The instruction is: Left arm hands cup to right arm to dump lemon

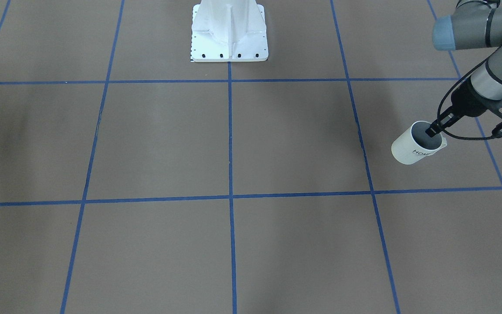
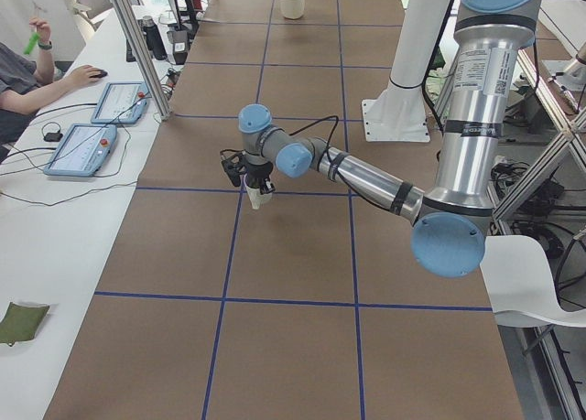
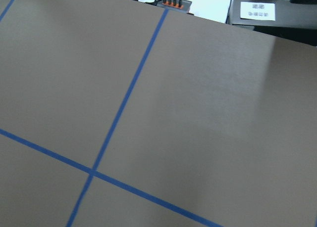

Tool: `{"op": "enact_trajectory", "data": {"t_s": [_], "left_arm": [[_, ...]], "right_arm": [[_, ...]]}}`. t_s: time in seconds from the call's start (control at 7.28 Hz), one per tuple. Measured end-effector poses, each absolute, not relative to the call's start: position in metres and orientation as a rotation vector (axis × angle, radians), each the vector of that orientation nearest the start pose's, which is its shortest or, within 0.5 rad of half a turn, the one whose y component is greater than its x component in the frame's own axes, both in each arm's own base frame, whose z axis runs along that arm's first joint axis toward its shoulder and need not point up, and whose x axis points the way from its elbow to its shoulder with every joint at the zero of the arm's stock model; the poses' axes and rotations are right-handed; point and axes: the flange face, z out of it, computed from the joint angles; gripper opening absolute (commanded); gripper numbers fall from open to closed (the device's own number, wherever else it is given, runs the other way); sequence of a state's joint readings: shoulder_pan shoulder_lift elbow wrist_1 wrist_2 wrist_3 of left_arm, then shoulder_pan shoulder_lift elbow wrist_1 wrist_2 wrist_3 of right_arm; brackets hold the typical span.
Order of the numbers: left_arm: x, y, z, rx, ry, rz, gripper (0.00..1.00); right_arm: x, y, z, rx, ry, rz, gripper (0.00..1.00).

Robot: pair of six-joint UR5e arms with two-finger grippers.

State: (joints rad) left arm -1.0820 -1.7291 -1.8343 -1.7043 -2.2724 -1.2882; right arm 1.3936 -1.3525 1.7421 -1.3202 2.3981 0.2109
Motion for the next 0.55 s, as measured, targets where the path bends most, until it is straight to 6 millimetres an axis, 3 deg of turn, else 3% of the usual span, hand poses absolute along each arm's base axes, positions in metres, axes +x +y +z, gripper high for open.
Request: {"op": "enact_trajectory", "data": {"t_s": [0.27, 0.55], "left_arm": [[0.216, -0.556, 0.403, -0.203, 0.862, -0.599, 0.00], [0.241, -0.596, 0.353, -0.228, 0.896, -0.688, 0.00]], "right_arm": [[-0.126, -0.597, 0.354, 0.512, -0.872, -0.308, 0.98], [-0.221, -0.586, 0.301, 0.711, -0.887, -0.314, 0.98]]}}
